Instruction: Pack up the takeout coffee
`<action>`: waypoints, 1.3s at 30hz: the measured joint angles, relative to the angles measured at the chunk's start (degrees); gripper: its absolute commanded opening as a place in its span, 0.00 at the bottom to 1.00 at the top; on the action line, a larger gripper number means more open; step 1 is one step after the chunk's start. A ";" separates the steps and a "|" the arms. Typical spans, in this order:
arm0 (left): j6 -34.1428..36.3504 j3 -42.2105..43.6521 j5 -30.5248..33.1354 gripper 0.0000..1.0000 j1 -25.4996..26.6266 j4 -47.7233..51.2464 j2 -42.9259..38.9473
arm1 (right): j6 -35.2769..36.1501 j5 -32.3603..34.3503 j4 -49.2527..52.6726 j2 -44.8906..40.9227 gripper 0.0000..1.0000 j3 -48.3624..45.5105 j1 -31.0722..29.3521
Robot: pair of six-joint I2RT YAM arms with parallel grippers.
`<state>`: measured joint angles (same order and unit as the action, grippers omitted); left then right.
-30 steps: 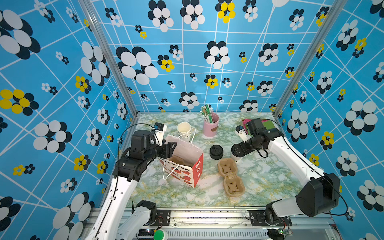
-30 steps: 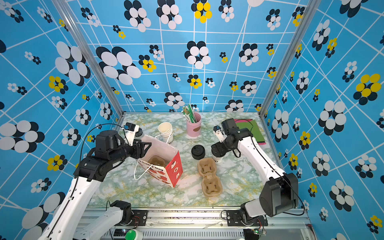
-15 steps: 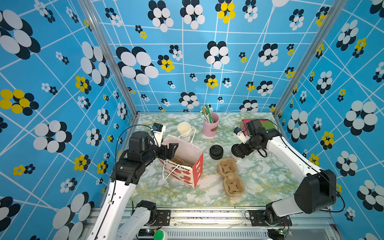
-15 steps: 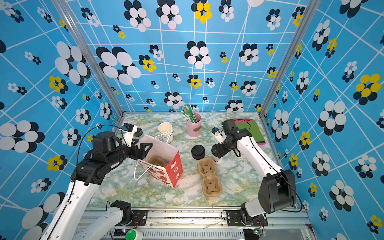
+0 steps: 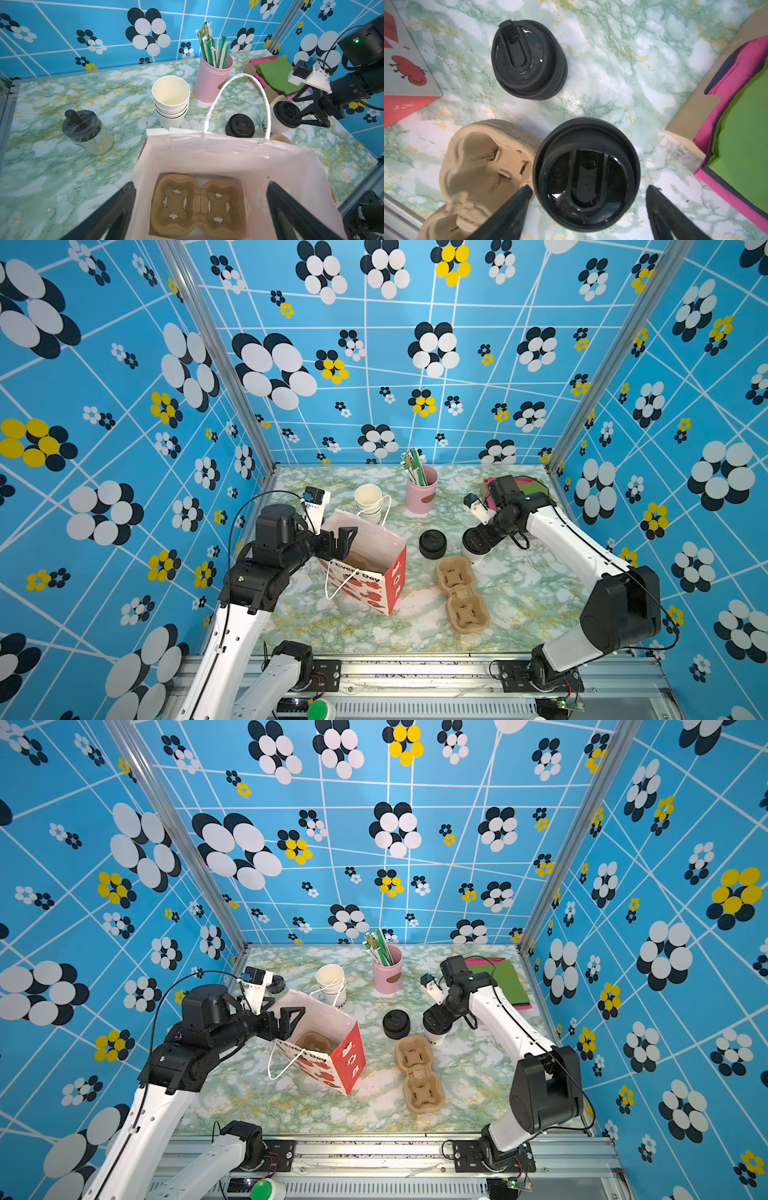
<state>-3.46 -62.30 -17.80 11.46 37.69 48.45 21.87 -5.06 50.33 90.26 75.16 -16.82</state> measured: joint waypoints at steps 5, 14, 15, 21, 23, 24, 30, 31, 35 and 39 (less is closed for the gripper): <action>0.00 0.00 0.00 0.99 0.00 0.00 0.00 | -0.02 0.00 0.00 1.14 0.86 0.00 0.09; 0.00 0.02 0.00 0.99 0.00 0.00 0.00 | 0.00 -0.02 0.04 2.47 0.78 0.66 0.09; 0.00 0.02 0.00 0.99 0.00 0.00 0.00 | 0.00 -0.02 0.02 2.64 0.76 0.74 0.09; 0.00 0.11 0.02 0.99 0.00 -0.02 0.00 | -0.02 -0.02 0.04 2.80 0.72 0.79 0.09; 0.00 0.11 0.02 0.99 0.00 -0.02 0.00 | -0.02 0.00 0.04 2.82 0.71 0.81 0.09; 0.00 0.11 0.02 0.99 0.00 -0.02 0.00 | -0.09 0.00 0.04 2.82 0.70 0.81 0.09; 0.00 0.13 0.02 0.99 0.00 -0.02 0.00 | -0.09 0.22 0.02 2.86 0.71 0.81 0.02; 0.00 0.13 0.02 0.99 0.00 -0.02 -0.02 | -0.09 0.26 0.02 2.89 0.71 0.81 -0.02; 0.00 0.13 0.02 0.99 0.00 -0.02 -0.04 | -0.20 0.66 0.00 2.93 0.72 0.81 -0.33; 0.00 0.13 0.02 0.99 0.00 -0.02 -0.04 | -0.22 1.51 -0.04 2.93 0.73 0.81 -0.85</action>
<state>-3.46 -62.17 -17.78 11.46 37.67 48.40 21.65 -3.55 50.28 93.19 75.96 -17.67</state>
